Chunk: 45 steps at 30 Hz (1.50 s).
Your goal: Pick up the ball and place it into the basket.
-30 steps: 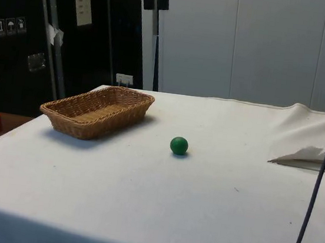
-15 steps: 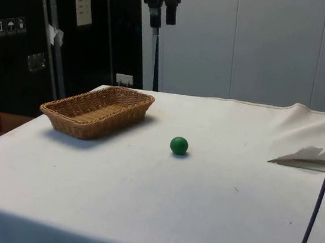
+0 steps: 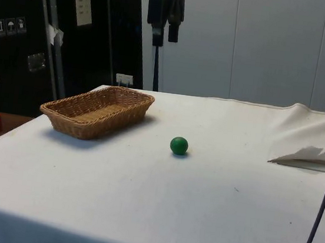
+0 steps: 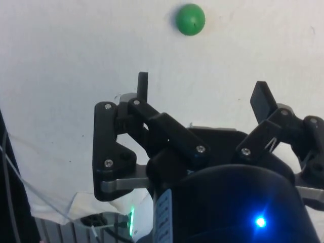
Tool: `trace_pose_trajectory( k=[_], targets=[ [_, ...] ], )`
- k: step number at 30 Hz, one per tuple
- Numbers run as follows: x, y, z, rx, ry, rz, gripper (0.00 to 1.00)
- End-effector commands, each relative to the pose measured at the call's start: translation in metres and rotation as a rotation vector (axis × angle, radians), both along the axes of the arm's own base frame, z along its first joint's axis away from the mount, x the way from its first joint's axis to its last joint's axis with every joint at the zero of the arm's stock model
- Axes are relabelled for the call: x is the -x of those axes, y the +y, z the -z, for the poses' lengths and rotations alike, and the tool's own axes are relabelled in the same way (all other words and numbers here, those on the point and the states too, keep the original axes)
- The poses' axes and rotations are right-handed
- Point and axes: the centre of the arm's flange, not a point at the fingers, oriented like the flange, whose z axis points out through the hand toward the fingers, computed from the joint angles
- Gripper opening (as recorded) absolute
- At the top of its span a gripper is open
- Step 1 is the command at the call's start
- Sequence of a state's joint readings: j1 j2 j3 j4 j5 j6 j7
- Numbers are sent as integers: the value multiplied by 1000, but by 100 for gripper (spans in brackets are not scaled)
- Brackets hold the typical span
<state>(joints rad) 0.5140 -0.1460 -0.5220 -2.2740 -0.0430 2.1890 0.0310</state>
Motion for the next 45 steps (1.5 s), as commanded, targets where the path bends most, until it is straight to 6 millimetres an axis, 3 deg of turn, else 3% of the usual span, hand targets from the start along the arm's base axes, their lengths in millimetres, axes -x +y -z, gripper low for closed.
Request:
trace_pose_trajectory(
  k=[1,12,21,45],
  targets=[
    [0,-1,1,-5,-10,-1,100],
    [1,-13,10,3,-2,-12,100],
    [7,-23,32,-11,-22,-32,100],
    [32,-23,100,-1,-50,-50,100]
  ],
)
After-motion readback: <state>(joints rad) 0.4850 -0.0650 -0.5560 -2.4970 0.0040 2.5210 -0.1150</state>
